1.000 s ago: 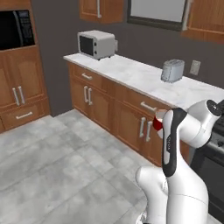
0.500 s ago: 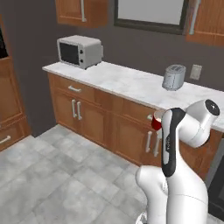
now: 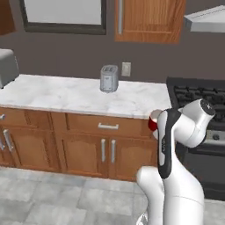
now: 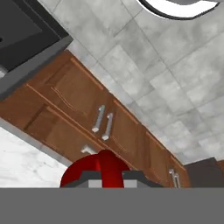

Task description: Move the mug from next to the sink to the open cabinet. Then, move the bowl with the mango to the fridge to clear the area for faucet cleaning.

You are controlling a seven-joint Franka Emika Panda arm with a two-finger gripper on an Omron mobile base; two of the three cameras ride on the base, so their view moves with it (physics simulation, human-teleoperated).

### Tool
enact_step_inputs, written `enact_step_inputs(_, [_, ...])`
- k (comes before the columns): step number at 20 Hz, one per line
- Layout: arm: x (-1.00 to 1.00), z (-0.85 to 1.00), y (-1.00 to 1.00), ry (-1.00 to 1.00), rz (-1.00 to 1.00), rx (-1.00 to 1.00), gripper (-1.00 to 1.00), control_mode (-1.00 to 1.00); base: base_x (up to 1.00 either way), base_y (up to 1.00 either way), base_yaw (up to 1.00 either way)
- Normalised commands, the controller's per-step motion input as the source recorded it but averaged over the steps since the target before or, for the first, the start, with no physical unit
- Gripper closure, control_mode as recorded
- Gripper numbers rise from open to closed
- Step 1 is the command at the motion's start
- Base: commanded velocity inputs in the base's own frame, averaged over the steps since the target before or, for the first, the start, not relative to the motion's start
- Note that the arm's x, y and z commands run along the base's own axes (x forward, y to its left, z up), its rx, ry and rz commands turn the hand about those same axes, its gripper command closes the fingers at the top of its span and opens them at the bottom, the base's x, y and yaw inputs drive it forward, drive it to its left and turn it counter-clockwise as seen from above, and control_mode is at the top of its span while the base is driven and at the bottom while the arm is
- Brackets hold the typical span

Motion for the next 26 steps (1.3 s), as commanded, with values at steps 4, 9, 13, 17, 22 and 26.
enact_step_inputs(4, [0.0,0.0,0.0,0.0,0.0,0.0,1.0,1.0,0.0,0.0,-0.87])
enact_step_inputs(9, [0.0,0.0,0.0,0.0,0.0,0.0,1.0,1.0,0.16,0.0,-0.79])
enact_step_inputs(13, [0.0,0.0,0.0,0.0,0.0,0.0,1.0,1.0,0.22,0.0,-0.76])
enact_step_inputs(17, [0.0,0.0,0.0,0.0,0.0,0.0,1.0,1.0,0.28,0.0,-0.74])
enact_step_inputs(22, [0.0,0.0,0.0,0.0,0.0,0.0,1.0,1.0,0.56,0.01,-0.68])
enact_step_inputs(26, [0.0,0.0,0.0,0.0,0.0,0.0,1.0,1.0,0.89,0.13,-0.33])
